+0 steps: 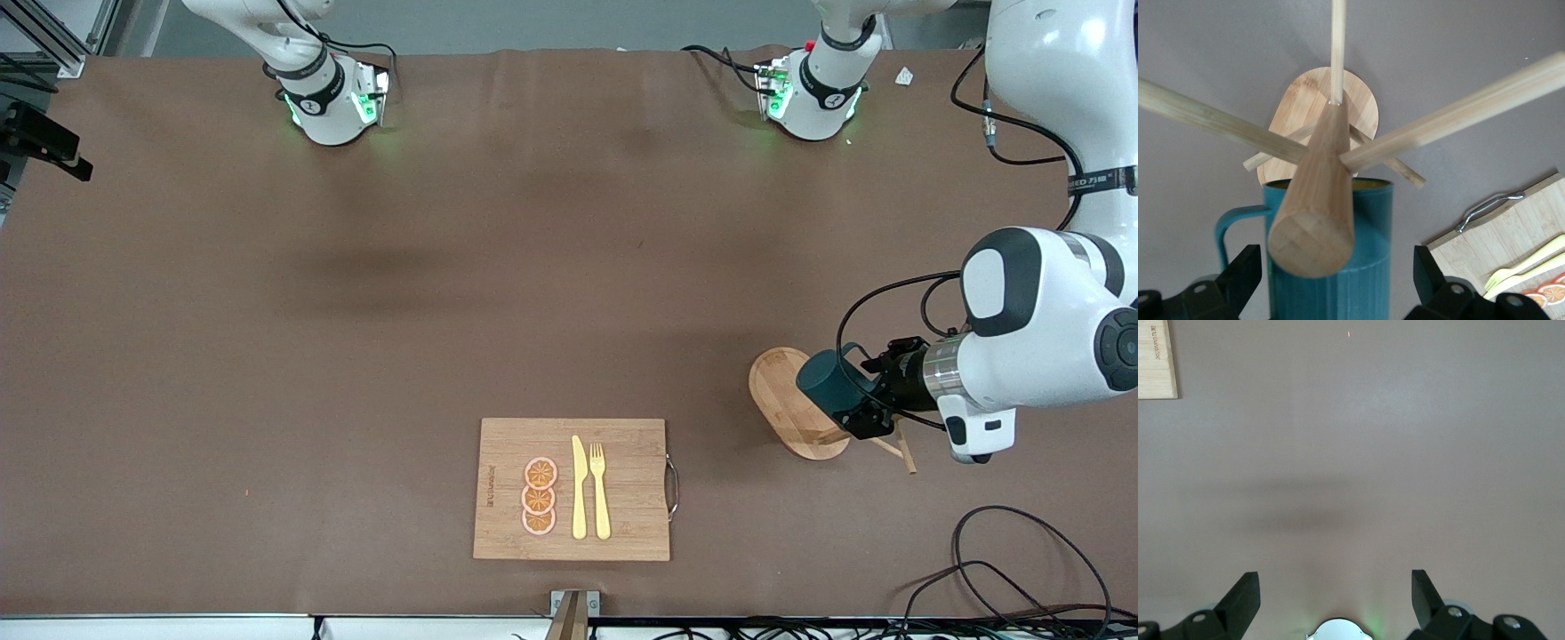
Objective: Transfer cup from left to right arm and place
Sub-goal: 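Close the left gripper around the teal mug's body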
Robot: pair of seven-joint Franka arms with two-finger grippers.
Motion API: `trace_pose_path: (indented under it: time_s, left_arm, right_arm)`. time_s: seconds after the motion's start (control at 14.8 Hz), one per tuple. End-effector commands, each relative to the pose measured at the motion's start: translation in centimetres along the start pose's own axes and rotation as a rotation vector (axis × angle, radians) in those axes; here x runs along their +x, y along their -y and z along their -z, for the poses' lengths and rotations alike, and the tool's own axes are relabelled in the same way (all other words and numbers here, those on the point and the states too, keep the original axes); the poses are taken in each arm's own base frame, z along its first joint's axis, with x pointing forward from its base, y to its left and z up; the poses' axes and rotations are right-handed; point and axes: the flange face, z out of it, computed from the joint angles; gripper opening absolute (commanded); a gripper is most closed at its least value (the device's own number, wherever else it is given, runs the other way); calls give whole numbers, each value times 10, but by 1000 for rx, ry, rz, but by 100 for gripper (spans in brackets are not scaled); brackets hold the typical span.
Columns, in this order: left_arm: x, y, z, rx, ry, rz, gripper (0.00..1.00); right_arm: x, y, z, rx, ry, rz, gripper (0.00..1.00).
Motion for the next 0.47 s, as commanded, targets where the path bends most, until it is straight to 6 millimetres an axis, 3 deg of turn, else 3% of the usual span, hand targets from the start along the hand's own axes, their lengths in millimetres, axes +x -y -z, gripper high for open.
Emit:
trace_pose_path:
  time_s: [0.0, 0.41]
  left_arm:
    - [3, -5, -1, -19, 7, 9, 100]
    - [6, -8, -12, -29, 26, 18, 100]
  right_arm:
    - [-3, -3, 3, 10, -2, -6, 100]
    - [-3, -3, 3, 10, -2, -6, 100]
